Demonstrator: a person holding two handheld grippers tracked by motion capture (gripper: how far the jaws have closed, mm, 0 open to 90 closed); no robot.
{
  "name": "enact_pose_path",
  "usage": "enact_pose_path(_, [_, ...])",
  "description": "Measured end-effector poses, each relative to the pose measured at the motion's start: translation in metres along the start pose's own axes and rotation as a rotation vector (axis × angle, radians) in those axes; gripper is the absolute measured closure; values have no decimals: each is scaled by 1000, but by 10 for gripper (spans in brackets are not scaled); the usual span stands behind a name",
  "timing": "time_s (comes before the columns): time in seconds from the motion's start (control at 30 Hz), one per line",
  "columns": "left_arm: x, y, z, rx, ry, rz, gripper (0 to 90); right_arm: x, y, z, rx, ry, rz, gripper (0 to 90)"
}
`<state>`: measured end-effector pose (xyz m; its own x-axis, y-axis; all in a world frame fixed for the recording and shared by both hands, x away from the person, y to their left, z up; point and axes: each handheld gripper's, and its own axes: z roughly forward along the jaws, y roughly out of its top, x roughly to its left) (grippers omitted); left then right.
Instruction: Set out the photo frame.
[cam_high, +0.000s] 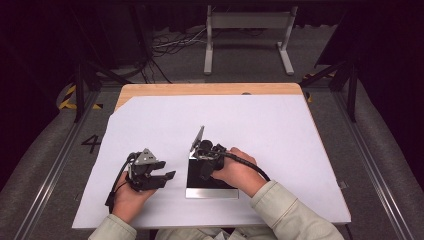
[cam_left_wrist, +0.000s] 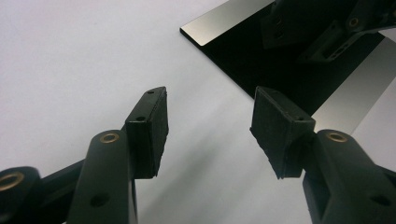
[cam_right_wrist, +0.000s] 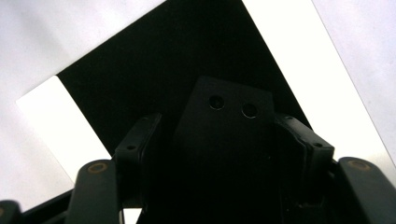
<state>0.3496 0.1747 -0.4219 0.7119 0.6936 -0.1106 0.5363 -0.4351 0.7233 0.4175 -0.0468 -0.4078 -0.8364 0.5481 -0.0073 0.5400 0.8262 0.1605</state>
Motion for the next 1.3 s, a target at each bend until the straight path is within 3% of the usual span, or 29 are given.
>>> enact_pose_path(0.43, [1, 0, 0, -3, 1, -5, 467, 0, -1, -3, -7, -31, 12, 424])
enact_pose_path(0.63, [1, -1, 1, -3, 1, -2, 468, -1, -3, -11, -44, -41, 19, 428])
enact_pose_path(1.3, [1, -1, 1, -8, 7, -4, 464, -17, -16, -50, -292, -154, -7, 429])
